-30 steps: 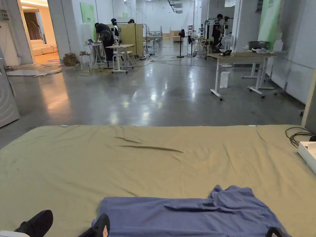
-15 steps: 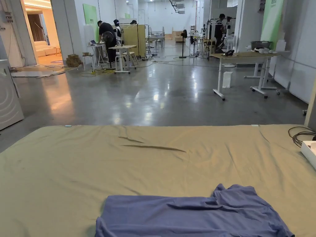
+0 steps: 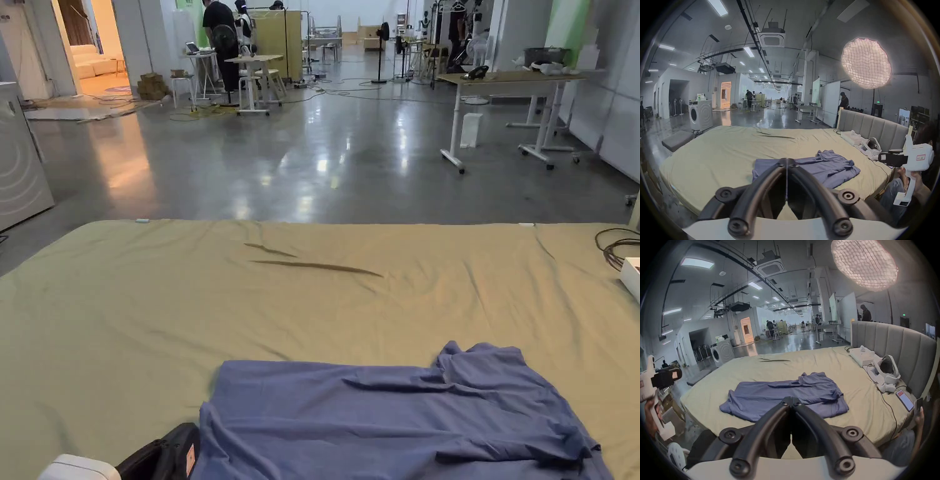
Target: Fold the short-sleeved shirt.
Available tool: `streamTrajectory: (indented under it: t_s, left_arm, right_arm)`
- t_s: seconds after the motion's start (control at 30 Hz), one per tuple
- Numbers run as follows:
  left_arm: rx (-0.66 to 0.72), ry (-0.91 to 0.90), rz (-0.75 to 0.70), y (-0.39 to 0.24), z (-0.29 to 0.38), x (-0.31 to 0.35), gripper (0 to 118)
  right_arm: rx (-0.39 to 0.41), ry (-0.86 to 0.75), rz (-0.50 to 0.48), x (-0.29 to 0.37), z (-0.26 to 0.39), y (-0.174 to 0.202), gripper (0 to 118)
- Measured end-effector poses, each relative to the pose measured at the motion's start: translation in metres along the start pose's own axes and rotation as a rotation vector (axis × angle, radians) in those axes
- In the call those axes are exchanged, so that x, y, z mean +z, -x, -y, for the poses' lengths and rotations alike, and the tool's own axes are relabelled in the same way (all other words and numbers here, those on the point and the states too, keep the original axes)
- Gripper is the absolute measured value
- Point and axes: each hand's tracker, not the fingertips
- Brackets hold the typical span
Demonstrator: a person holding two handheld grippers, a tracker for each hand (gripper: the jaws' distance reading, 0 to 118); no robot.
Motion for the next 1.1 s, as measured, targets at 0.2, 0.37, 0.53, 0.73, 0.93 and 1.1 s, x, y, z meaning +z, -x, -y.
streamTrajectory:
  t_s: [0.2,0.37,0.53,0.73,0.93,1.1]
  left_arm:
    - [-0.002,0.041,-0.049,0.012,0.007,-0.011,2]
    - [0.024,0.169,-0.079,0.046,0.024,-0.045,2]
    - [0.099,0.39,-0.057,0.086,0.059,-0.103,57]
    - [0.139,0.609,-0.112,0.135,0.109,-0.186,118]
    - [0.167,0.728,-0.176,0.158,0.137,-0.236,114]
    - [0.006,0.781,-0.179,0.135,0.148,-0.245,76]
  right_arm:
    - [-0.083,-0.032,-0.043,-0.005,-0.005,-0.014,0]
    - [-0.058,-0.042,-0.036,-0.009,-0.011,-0.016,0]
    - [-0.013,-0.017,-0.028,-0.017,-0.012,-0.012,0]
    - [0.001,0.025,-0.03,-0.029,-0.007,-0.016,0]
    - [-0.008,0.083,0.011,-0.039,0.0,-0.029,0]
    - [-0.059,0.117,0.041,-0.045,0.006,-0.04,0]
